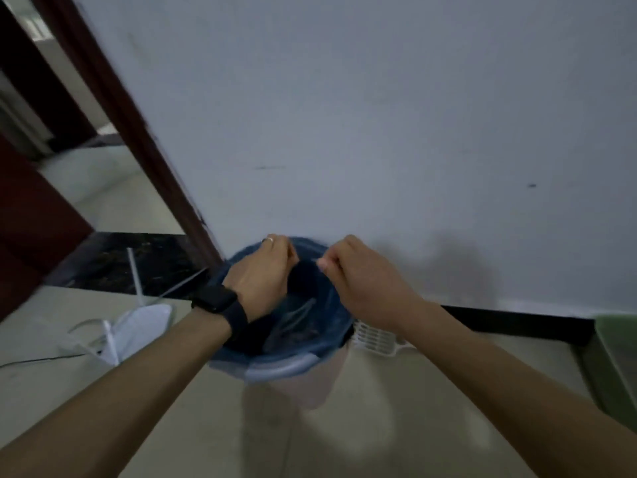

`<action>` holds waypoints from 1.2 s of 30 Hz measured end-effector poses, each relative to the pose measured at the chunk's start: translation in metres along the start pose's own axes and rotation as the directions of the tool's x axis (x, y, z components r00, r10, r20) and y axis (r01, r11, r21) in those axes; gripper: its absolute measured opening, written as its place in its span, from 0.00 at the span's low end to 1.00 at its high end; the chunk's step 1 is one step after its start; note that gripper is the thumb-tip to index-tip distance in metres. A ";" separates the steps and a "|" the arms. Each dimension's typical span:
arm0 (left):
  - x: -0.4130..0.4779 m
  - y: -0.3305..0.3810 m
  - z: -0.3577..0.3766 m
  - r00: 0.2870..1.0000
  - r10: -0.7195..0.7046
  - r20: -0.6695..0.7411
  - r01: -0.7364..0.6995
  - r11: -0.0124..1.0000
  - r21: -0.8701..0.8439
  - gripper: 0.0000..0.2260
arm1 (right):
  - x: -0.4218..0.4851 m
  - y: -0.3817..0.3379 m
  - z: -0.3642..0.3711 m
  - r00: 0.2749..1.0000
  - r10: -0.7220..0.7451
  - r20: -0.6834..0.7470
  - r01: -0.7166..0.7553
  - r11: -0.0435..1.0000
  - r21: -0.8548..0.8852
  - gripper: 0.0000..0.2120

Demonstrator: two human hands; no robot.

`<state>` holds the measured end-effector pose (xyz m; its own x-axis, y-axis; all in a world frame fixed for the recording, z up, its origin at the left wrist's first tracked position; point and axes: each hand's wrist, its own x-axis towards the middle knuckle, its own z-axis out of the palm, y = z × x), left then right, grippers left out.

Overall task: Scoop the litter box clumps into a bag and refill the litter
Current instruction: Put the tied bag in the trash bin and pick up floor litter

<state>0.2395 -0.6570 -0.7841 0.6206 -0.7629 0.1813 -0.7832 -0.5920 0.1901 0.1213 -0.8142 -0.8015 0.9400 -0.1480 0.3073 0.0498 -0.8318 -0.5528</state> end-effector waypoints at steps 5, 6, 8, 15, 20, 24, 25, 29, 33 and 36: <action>-0.019 -0.050 0.013 0.928 -0.150 0.341 0.061 0.964 0.258 0.15 | 0.036 -0.010 0.047 0.962 -0.010 0.273 0.124 0.907 -0.404 0.13; -0.021 -0.054 0.016 0.920 -0.161 0.357 0.064 0.961 0.269 0.15 | 0.038 -0.009 0.053 0.950 -0.002 0.313 0.136 0.903 -0.408 0.12; -0.022 -0.060 0.021 0.936 -0.157 0.316 0.058 0.952 0.300 0.12 | 0.041 -0.010 0.060 0.932 0.057 0.359 0.095 0.915 -0.393 0.15; -0.020 -0.060 0.023 0.936 -0.084 0.341 0.058 0.995 0.083 0.14 | 0.042 -0.005 0.060 0.929 0.033 0.369 0.105 0.932 -0.348 0.18; -0.013 -0.031 0.014 0.993 -0.004 0.120 -0.024 0.972 0.234 0.08 | 0.027 0.004 0.030 0.977 0.000 0.213 0.058 0.962 -0.267 0.23; -0.004 0.024 0.023 0.974 0.227 0.003 -0.225 0.964 0.141 0.21 | -0.038 0.039 -0.009 0.989 0.147 -0.036 -0.146 0.989 0.019 0.19; -0.002 0.045 0.029 0.957 0.288 -0.038 -0.284 0.955 0.089 0.21 | -0.063 0.053 -0.018 0.972 0.215 -0.096 -0.210 0.976 0.061 0.17; -0.010 0.127 0.100 0.885 0.464 0.040 -0.462 0.886 -0.040 0.17 | -0.184 0.120 -0.030 0.801 0.561 -0.207 -0.542 0.828 0.147 0.14; -0.045 0.185 0.211 0.791 0.423 0.442 -0.423 0.900 -0.104 0.21 | -0.308 0.171 0.000 0.545 0.828 -0.133 -0.818 0.560 0.132 0.18; -0.077 0.204 0.283 0.727 0.273 0.630 -0.260 0.959 -0.114 0.25 | -0.381 0.186 0.029 0.440 0.898 -0.024 -0.897 0.441 0.018 0.23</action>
<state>0.0211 -0.7924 -1.0329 0.2143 -0.8800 -0.4239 -0.9082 -0.3392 0.2452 -0.2174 -0.8970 -1.0440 0.4504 -0.8246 -0.3422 -0.8158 -0.2244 -0.5330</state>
